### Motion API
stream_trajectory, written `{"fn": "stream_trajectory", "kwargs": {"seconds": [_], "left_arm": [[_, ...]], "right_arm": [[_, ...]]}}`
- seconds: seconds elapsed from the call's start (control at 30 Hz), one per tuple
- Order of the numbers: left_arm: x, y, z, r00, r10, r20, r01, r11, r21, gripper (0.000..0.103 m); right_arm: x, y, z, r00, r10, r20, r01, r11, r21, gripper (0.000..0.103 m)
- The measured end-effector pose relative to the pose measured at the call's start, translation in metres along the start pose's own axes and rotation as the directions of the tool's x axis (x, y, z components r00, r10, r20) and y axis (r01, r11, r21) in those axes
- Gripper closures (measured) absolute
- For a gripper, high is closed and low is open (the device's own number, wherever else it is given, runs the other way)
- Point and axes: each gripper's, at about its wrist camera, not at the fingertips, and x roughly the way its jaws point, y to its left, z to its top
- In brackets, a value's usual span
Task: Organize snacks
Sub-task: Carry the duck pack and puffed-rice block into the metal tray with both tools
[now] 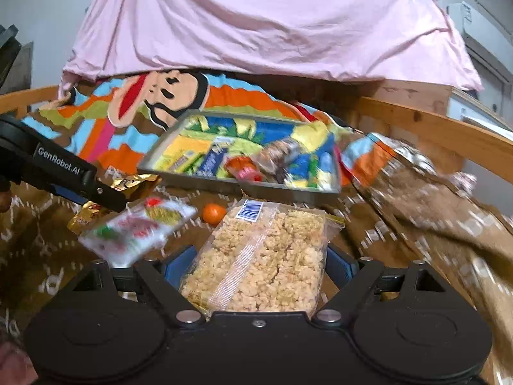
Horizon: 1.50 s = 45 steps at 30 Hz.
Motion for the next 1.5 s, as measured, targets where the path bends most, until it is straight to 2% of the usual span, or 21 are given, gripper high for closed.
{"fn": "stream_trajectory", "kwargs": {"seconds": [0.13,0.3,0.43,0.57,0.73,0.9,1.03,1.27,1.5], "left_arm": [[0.006,0.008,0.046,0.998,0.020,0.060,-0.022,0.999,0.044,0.049],[0.038,0.026,0.098,0.988,0.111,0.104,-0.120,0.989,0.082,0.049],[0.075,0.044,0.127,0.981,0.157,0.115,-0.164,0.985,0.052,0.049],[0.113,0.059,0.144,0.978,0.145,0.149,-0.148,0.989,0.008,0.049],[0.146,0.063,0.144,0.971,0.114,0.212,-0.122,0.992,0.024,0.049],[0.159,0.061,0.137,0.963,0.102,0.249,-0.121,0.991,0.061,0.049],[0.168,0.057,0.128,0.970,0.092,0.226,-0.119,0.987,0.106,0.049],[0.173,0.061,0.119,0.976,0.089,0.200,-0.107,0.991,0.082,0.049],[0.180,0.063,0.117,0.981,0.106,0.163,-0.119,0.991,0.069,0.046]], "right_arm": [[0.044,0.003,0.043,0.997,0.060,0.052,-0.058,0.998,-0.036,0.017],[0.119,0.001,0.099,0.985,0.123,0.117,-0.121,0.992,-0.026,0.017],[0.178,-0.004,0.130,0.981,0.146,0.124,-0.146,0.989,-0.006,0.017],[0.228,-0.011,0.149,0.987,0.132,0.095,-0.133,0.991,-0.003,0.017],[0.273,-0.021,0.158,0.988,0.156,0.003,-0.156,0.987,0.034,0.017],[0.294,-0.022,0.158,0.986,0.155,-0.064,-0.153,0.988,0.029,0.017],[0.307,-0.014,0.155,0.985,0.148,-0.091,-0.152,0.988,-0.032,0.017],[0.324,-0.013,0.149,0.982,0.143,-0.120,-0.144,0.990,0.006,0.017],[0.325,-0.010,0.144,0.981,0.139,-0.137,-0.142,0.990,-0.013,0.016]]}}
